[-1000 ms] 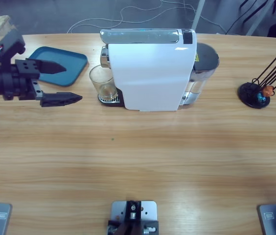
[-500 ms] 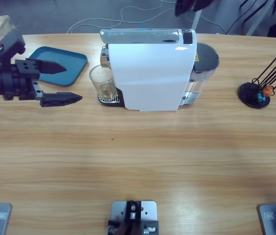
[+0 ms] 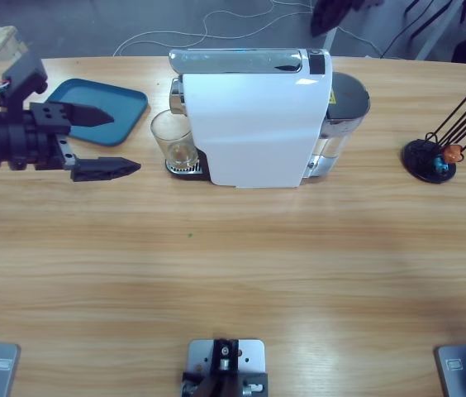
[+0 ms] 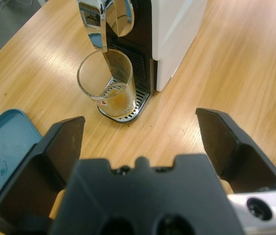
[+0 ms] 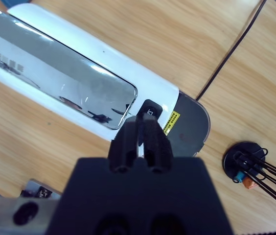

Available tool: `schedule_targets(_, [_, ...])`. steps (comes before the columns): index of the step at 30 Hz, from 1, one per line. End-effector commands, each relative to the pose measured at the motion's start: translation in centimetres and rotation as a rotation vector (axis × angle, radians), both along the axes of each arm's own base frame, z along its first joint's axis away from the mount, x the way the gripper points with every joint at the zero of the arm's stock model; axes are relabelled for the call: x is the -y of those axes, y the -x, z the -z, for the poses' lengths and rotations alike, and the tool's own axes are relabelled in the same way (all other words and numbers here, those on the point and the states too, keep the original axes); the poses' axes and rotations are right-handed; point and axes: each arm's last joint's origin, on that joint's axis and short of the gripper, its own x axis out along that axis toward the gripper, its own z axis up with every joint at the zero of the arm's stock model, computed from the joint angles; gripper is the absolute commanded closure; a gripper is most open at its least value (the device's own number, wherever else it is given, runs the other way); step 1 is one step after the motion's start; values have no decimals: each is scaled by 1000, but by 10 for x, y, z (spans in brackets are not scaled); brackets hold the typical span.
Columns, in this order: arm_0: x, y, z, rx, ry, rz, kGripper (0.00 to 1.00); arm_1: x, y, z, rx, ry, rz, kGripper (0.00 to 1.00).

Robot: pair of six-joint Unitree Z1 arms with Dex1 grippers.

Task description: Pour coffee

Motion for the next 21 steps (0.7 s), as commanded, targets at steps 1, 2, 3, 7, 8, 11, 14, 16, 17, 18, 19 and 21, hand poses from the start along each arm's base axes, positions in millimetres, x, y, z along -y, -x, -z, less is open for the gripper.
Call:
schedule_targets(1, [3, 1, 18, -61, -27, 6, 18, -1, -23, 39, -85, 70, 22, 1000])
schedule_targets(2, [3, 1, 18, -61, -27, 6, 18, 0, -24, 40, -85, 71, 24, 1000])
schedule_targets(3, [3, 1, 18, -61, -27, 6, 18, 1, -25, 40, -85, 71, 26, 1000])
schedule_targets(7, [3, 1, 18, -63, -28, 6, 18, 1, -25, 42, -92, 67, 23, 1000])
schedule_targets(8, [3, 1, 18, -63, -28, 6, 18, 0, -26, 42, -93, 64, 22, 1000])
schedule_targets(11, [3, 1, 18, -64, -29, 6, 18, -1, -27, 45, -99, 64, 19, 1000])
schedule_targets(14, [4, 0, 20, -67, -32, 6, 18, -2, -28, 47, -104, 68, 17, 1000])
schedule_targets(16, [4, 0, 20, -68, -33, 7, 18, -2, -29, 48, -105, 71, 16, 1000])
schedule_targets(17, [4, 0, 20, -68, -33, 7, 18, -2, -29, 49, -106, 72, 17, 1000])
schedule_targets(18, [4, 0, 21, -69, -33, 6, 18, -2, -29, 50, -107, 73, 17, 1000])
schedule_targets(19, [4, 0, 20, -69, -32, 6, 18, -3, -29, 50, -108, 73, 17, 1000])
schedule_targets(21, [4, 0, 21, -68, -33, 7, 18, -3, -30, 51, -112, 74, 16, 1000])
